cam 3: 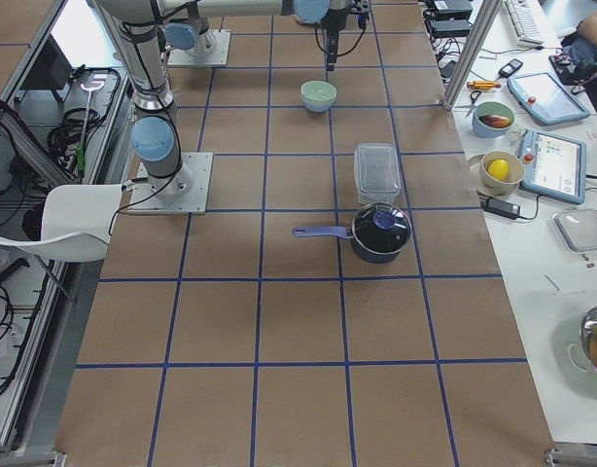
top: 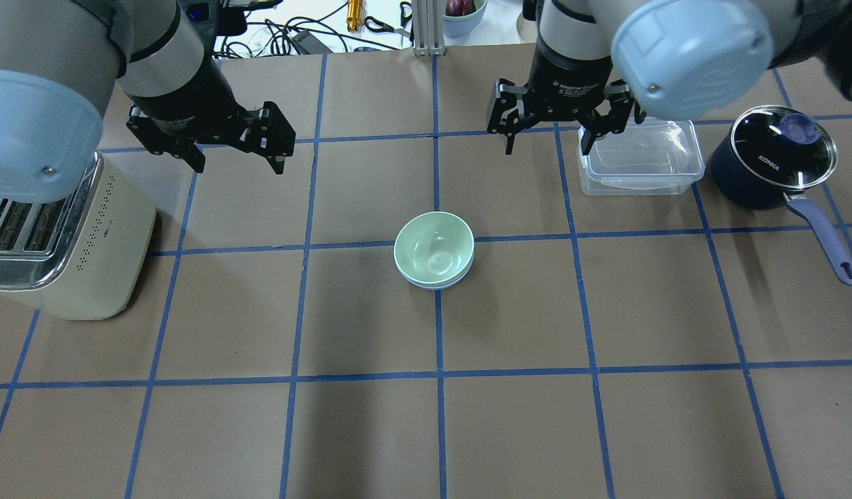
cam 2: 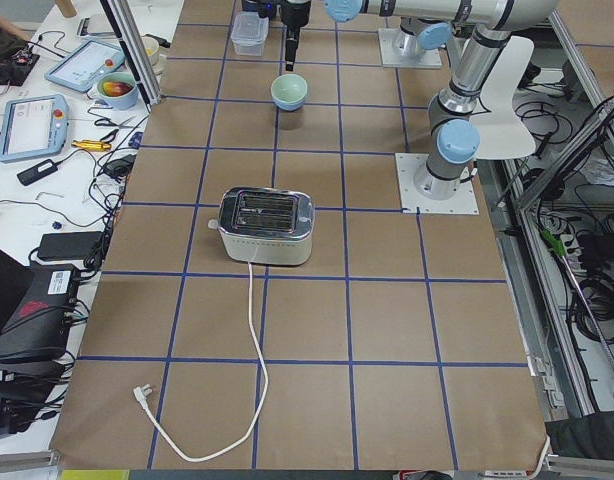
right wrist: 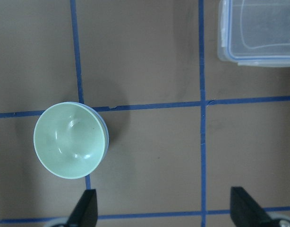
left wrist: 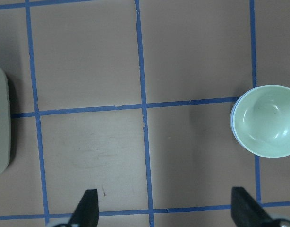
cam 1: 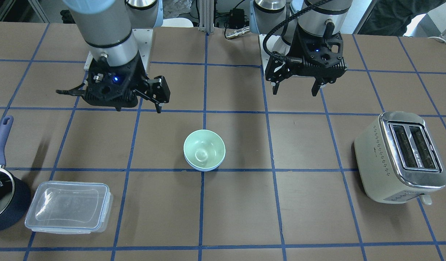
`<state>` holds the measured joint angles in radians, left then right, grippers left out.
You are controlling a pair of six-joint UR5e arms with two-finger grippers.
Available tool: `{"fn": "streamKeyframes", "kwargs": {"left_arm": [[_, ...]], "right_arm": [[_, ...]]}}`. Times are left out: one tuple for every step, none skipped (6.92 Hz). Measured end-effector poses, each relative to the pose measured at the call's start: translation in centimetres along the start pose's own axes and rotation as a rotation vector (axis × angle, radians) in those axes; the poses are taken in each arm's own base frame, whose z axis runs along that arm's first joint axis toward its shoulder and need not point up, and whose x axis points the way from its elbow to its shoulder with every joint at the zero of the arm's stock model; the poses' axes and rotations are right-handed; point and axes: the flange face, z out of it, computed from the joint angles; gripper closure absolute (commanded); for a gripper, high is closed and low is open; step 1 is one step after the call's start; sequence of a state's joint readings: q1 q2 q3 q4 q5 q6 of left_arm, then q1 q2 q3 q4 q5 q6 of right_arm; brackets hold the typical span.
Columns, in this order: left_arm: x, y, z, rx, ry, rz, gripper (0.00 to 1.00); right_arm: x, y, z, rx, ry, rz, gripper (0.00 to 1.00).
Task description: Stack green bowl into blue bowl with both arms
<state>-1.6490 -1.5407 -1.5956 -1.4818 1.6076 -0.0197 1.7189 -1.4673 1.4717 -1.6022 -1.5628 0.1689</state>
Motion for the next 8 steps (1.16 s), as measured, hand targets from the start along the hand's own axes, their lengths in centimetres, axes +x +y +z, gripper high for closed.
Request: {"fn": "streamKeyframes", "kwargs": {"left_arm": [[0.0, 0.0, 0.0, 0.001, 0.0, 0.001, 0.0], [0.0, 0.0, 0.0, 0.0, 0.0, 0.001, 0.0], [0.0, 0.0, 0.0, 0.0, 0.0, 0.001, 0.0], [0.0, 0.0, 0.1, -0.002, 0.0, 0.0, 0.0], [0.0, 0.0, 0.1, -0.003, 0.0, 0.0, 0.0], [0.0, 0.0, 0.2, -0.003, 0.0, 0.0, 0.0], [0.0, -0.1, 0.2, -0.004, 0.0, 0.0, 0.0], [0.0, -0.1, 0.2, -0.004, 0.0, 0.0, 0.0]], "right_arm": [[2.9, 1.1, -2.1, 0.003, 0.003, -0.039, 0.14], [5.9, 1.9, -2.9, -0.008, 0.001, -0.052, 0.14], [7.7, 2.8, -2.7, -0.004, -0.001, -0.067, 0.07], [8.4, 3.3, -2.1, 0.026, -0.002, -0.068, 0.05], [8.6, 3.4, -1.8, 0.059, -0.004, -0.04, 0.0], [8.6, 3.5, -2.2, 0.082, -0.006, 0.015, 0.0], [8.5, 3.4, -2.5, 0.091, -0.009, 0.05, 0.0], [8.5, 3.4, -2.6, 0.094, -0.01, 0.062, 0.0]]}}
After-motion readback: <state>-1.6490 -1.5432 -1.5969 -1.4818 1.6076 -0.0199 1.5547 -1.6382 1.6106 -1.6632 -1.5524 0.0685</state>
